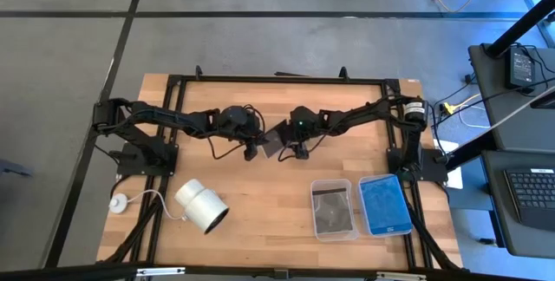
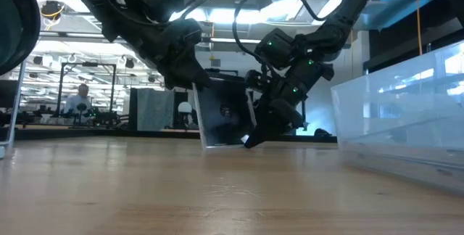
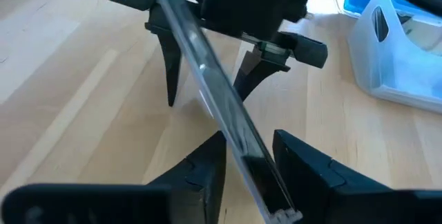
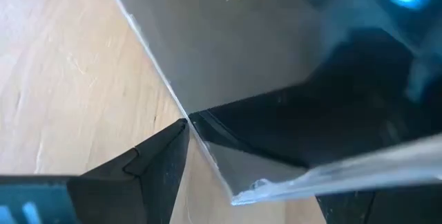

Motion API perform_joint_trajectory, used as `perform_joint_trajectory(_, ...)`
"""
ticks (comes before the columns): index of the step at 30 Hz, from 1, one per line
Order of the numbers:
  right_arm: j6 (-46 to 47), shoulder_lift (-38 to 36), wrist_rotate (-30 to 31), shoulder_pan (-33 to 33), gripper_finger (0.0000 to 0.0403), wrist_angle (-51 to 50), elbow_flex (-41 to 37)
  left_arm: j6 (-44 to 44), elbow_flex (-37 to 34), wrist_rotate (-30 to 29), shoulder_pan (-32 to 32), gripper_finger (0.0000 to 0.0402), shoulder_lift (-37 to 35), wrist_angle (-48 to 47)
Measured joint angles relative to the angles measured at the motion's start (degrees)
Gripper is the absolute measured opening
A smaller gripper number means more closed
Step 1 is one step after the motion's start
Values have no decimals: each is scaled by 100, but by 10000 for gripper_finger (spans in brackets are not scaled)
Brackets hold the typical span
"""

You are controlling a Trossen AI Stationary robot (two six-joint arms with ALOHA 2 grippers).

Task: Pick & place jewel cases by type
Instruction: Put the black CD case into the left transparent bin

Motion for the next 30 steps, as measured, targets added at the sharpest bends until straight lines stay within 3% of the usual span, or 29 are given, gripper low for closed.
perform_joint_trajectory(6,-27,-185,287,156,271,-142,-15,111,0,-8,0,85,-4,4)
perform_joint_trajectory(17,325,-1280,797,467,271,-1843,-48,263,1,45,-5,45,-4,-39)
perform_joint_trajectory(25,1821,-2544,559,391,271,-2712,-37,463,0,297,-11,33,-4,15)
perform_joint_trajectory(30,2499,-3276,465,367,271,-2571,-37,693,0,274,-36,32,-4,73)
